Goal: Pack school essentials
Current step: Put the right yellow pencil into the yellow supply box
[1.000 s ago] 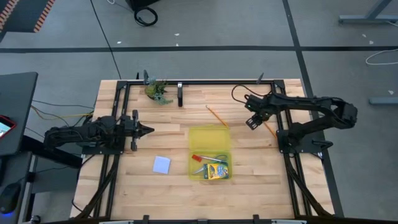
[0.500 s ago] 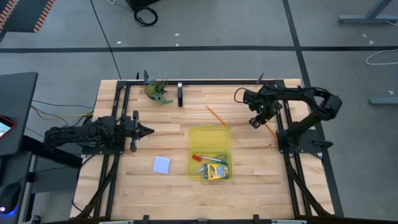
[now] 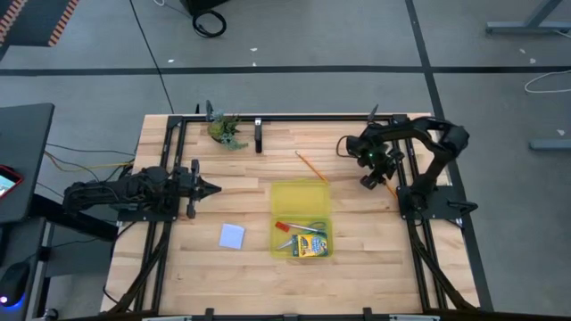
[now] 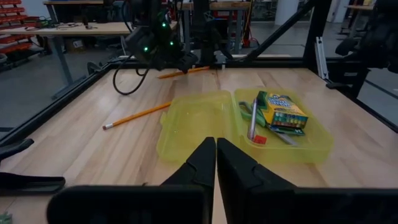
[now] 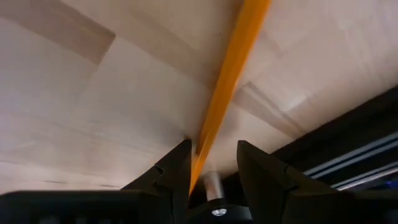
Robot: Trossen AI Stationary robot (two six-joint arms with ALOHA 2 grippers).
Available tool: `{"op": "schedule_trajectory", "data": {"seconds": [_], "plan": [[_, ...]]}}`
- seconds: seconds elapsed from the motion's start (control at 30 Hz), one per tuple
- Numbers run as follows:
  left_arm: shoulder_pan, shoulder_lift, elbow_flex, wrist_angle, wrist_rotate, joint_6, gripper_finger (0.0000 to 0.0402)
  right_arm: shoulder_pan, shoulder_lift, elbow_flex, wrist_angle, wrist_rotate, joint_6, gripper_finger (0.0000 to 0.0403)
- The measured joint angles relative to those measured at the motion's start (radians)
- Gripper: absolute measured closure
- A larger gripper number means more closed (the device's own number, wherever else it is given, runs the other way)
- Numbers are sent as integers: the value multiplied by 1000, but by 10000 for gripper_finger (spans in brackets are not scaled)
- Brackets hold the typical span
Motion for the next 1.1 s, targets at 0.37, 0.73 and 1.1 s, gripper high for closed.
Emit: {"op": "schedule_trajectory", "data": {"seconds": [0.37,0.73,1.1], "plan": [[0,0,0,-3,10,2,387,-4,40,1,23,-53,-159,304],[0,1,36,-49,10,5,382,-5,41,0,25,-96,-206,362],[0,1,36,-80,10,-72,378,-3,-23,8,36,-151,-214,366]]}}
